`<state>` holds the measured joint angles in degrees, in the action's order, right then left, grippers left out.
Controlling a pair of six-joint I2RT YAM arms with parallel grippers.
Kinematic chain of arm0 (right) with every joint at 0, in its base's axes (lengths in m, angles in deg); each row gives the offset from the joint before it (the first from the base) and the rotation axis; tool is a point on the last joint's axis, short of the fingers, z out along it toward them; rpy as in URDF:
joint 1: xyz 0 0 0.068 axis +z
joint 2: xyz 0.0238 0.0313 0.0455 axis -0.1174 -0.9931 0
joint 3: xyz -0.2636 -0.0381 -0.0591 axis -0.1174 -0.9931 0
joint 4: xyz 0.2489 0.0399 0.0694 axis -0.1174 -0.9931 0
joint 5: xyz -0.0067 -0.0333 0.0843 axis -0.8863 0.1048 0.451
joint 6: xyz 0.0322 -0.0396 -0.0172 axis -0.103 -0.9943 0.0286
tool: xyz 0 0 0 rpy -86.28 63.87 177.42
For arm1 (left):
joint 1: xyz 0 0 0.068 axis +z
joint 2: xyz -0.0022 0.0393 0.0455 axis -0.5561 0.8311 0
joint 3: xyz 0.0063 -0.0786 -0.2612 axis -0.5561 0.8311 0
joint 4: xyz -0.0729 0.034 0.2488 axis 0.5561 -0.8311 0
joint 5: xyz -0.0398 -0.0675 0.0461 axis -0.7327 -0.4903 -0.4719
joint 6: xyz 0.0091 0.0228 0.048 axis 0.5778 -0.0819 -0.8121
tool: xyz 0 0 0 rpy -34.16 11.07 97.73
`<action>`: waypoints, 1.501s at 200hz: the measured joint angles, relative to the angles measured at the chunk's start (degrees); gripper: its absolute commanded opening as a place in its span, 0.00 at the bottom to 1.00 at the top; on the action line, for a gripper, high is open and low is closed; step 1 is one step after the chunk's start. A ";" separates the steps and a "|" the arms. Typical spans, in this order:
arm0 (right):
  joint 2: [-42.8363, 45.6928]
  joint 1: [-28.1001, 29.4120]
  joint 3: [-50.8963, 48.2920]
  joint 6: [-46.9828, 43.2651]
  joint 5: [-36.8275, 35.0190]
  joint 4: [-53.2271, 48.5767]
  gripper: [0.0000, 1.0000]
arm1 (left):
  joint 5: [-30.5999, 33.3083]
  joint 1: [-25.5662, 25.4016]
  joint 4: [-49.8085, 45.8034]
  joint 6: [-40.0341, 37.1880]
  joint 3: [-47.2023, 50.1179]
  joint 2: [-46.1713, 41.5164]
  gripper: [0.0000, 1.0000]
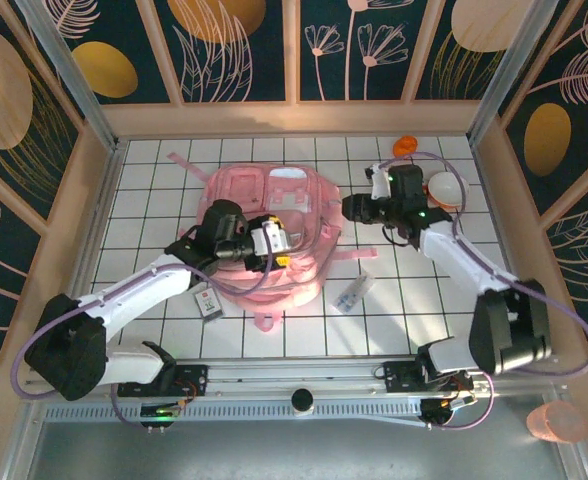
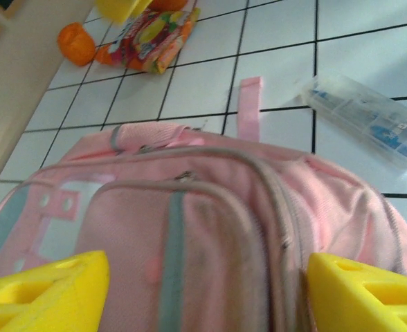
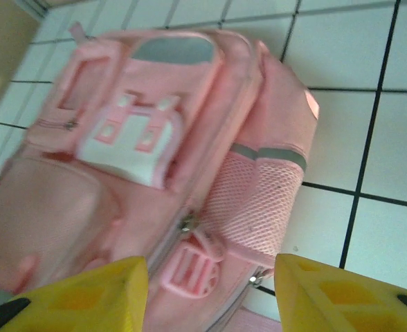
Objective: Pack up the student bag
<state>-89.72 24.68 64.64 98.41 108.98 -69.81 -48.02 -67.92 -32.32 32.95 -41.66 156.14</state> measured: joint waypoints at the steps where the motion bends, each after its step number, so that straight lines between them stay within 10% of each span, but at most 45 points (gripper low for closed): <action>1: 0.24 0.02 -0.13 -0.04 0.02 0.07 0.52 | 0.00 0.13 -0.07 0.00 0.00 -0.07 0.74; 95: 11.54 6.32 -10.19 -11.76 2.16 10.10 0.53 | -1.75 4.31 -8.55 -1.20 -1.29 -0.61 0.81; 205: -8.87 15.17 -3.32 -46.05 6.82 6.16 0.51 | 7.89 8.92 -11.89 -8.35 2.29 -6.47 0.79; 300: -11.17 13.92 0.72 -51.98 10.82 2.99 0.51 | 8.48 8.85 -12.33 -12.28 3.65 -3.30 0.81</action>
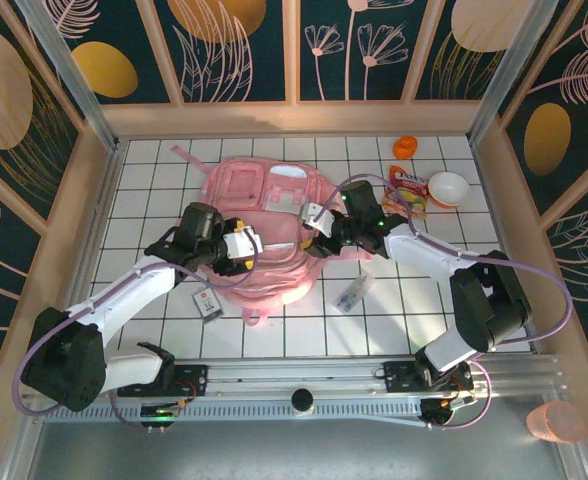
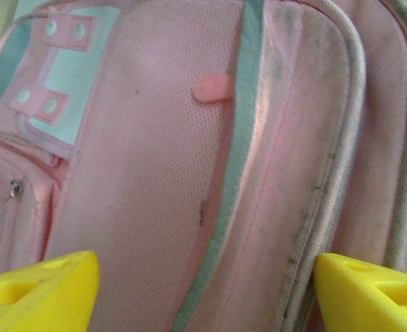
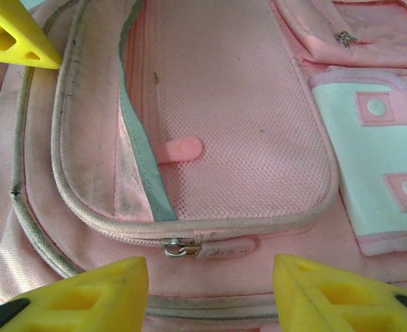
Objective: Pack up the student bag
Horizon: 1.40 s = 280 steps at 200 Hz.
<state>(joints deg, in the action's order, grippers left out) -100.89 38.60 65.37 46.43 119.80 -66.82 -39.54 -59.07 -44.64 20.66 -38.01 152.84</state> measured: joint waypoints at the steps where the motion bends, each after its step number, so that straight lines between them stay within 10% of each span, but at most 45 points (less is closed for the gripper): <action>1: 0.00 0.00 0.00 0.00 0.00 -0.02 0.50 | 0.00 0.00 0.00 0.02 0.09 -0.07 0.81; 43: 1.05 0.00 -1.05 0.00 0.59 -0.39 0.49 | 1.62 0.00 2.05 -0.20 4.63 -2.08 0.70; 71: 1.03 0.00 -1.03 0.02 1.05 -0.55 0.50 | 3.23 0.00 5.29 0.00 4.66 0.46 0.42; 92: 1.01 -1.42 -1.05 0.33 3.19 -0.20 0.49 | 1.86 0.00 5.55 1.46 4.61 0.52 0.00; 280: -12.61 -6.60 10.43 -7.43 20.98 -11.63 0.43 | -3.89 0.22 11.39 7.76 6.80 -6.49 0.00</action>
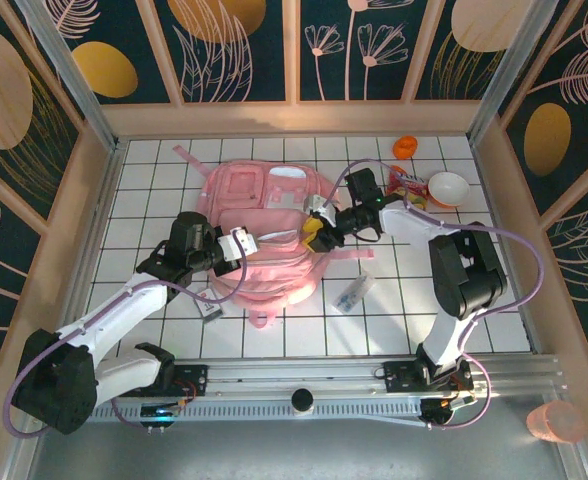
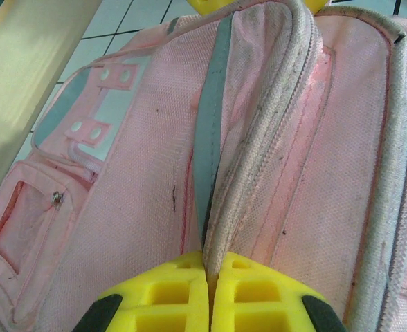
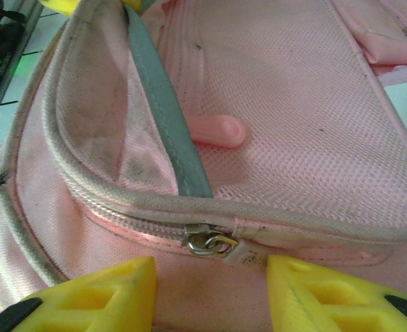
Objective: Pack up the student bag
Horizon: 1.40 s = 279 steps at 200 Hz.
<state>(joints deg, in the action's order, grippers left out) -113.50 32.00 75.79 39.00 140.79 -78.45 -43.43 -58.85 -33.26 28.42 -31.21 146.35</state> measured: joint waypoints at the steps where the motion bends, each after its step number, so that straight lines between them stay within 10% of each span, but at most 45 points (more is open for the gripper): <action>1: 0.00 0.00 0.02 -0.04 0.02 -0.04 0.43 | 0.00 0.00 0.00 0.00 0.00 0.04 0.00; 178: 1.75 1.33 -2.56 5.38 -2.14 4.24 0.46 | -1.42 0.00 -0.68 -1.25 -0.90 1.31 0.00; 279: 6.10 1.90 -4.94 8.66 -1.27 2.05 0.10 | -0.92 0.04 0.85 -0.52 -1.05 2.64 0.00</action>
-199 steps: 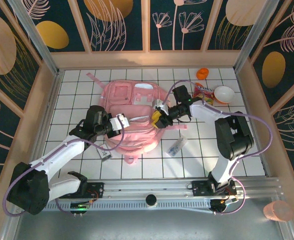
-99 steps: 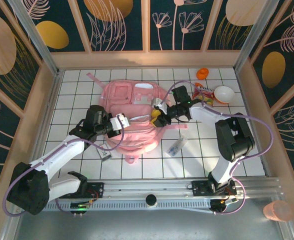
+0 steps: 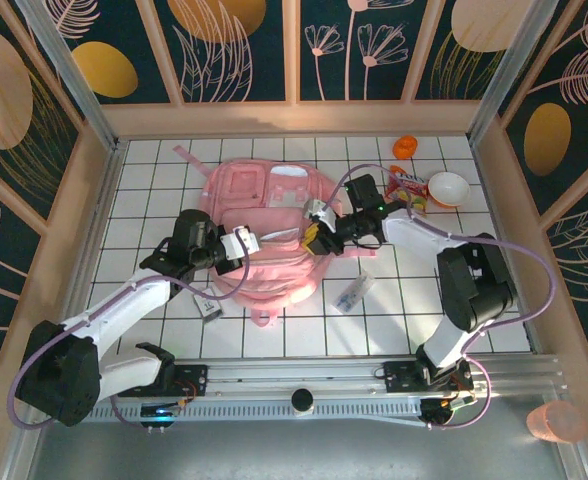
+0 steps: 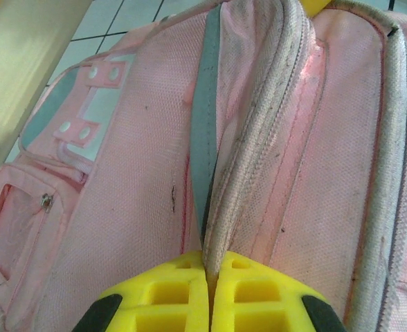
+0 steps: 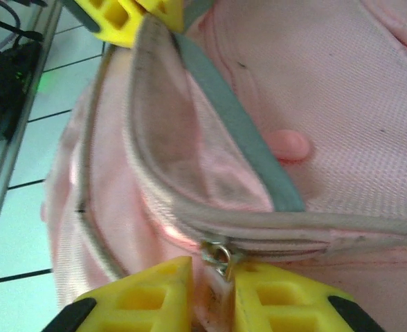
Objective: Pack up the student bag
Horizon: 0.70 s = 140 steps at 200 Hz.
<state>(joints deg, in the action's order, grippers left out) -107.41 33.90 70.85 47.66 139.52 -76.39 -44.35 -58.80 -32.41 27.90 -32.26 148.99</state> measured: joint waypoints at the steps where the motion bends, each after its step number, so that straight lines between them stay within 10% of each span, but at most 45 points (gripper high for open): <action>1: 0.09 0.00 -0.02 -0.07 0.00 0.02 0.10 | 0.02 0.00 0.02 0.02 -0.02 0.02 0.00; 140: 8.59 5.40 -3.56 25.94 -10.03 5.92 0.00 | 12.55 -7.28 1.46 14.38 -5.92 6.08 0.00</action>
<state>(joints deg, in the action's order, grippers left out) -98.82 39.30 67.29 73.60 129.49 -70.47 -31.80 -66.08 -30.94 42.28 -38.18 155.07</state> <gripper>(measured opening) 0.050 0.044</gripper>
